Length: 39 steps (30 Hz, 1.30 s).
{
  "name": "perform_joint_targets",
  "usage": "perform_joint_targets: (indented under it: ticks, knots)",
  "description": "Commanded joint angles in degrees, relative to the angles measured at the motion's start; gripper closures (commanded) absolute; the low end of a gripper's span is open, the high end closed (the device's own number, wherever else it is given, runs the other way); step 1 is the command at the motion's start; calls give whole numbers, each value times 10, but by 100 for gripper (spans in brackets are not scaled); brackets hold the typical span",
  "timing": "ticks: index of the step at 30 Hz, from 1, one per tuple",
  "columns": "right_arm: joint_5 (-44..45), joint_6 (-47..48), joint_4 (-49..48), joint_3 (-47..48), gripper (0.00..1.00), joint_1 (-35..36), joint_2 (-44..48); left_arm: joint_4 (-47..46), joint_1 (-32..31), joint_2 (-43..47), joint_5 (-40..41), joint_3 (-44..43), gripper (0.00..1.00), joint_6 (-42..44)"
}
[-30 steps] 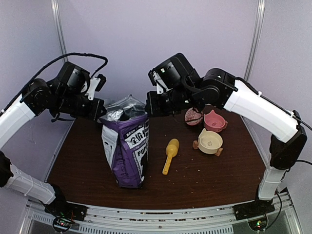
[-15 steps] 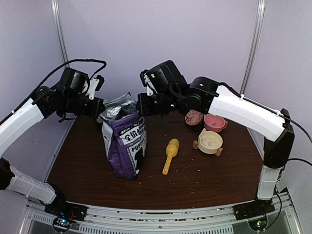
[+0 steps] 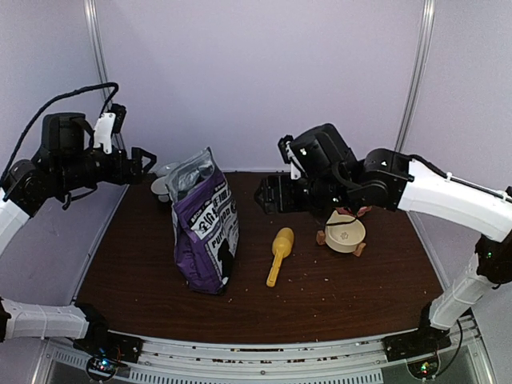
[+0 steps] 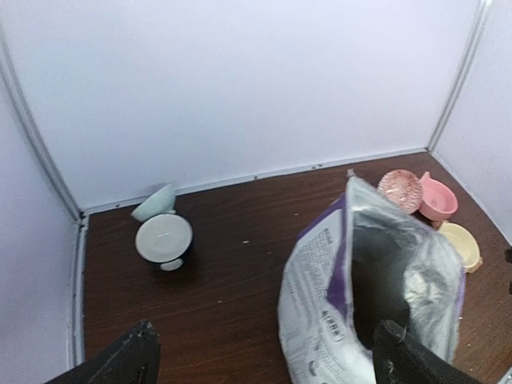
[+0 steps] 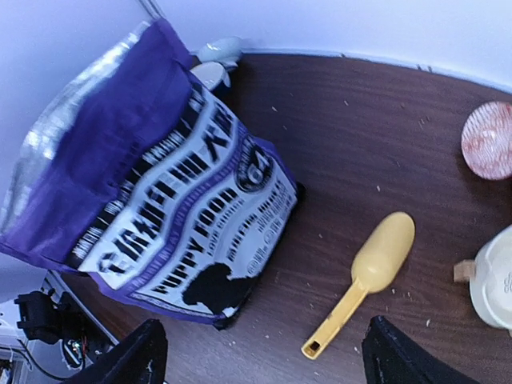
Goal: Serve the pet food
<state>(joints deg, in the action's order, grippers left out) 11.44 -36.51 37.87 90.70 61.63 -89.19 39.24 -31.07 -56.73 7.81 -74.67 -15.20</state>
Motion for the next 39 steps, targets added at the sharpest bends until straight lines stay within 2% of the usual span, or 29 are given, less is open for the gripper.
perform_joint_targets:
  ticks: [1, 3, 4, 13, 16, 18, 25, 39]
  knots:
    - [12, -117, -7, -119, 14, 1, 0, -14, 74, 52, 4, 64, 4, 23]
    - [0, -150, -23, -157, 15, 4, -14, -27, 100, 85, 3, 108, 4, 33]
    - [-9, -172, -36, -173, 16, 5, -49, -44, 103, 122, 33, 144, 4, 53]
    - [-16, -182, -5, -103, 19, 3, -183, -92, 103, 207, 67, 242, 3, 54]
    - [-19, -191, -6, -93, 33, 3, -213, -109, 103, 224, 66, 268, 4, 49]
    - [-16, -201, -6, -90, 35, 2, -227, -121, 103, 238, 60, 282, 4, 49]
    - [-14, -226, 5, -95, 37, -2, -254, -122, 103, 245, 67, 294, 4, 49]
    - [-8, -230, 19, -100, 54, -11, -266, -131, 103, 231, 65, 304, 4, 51]
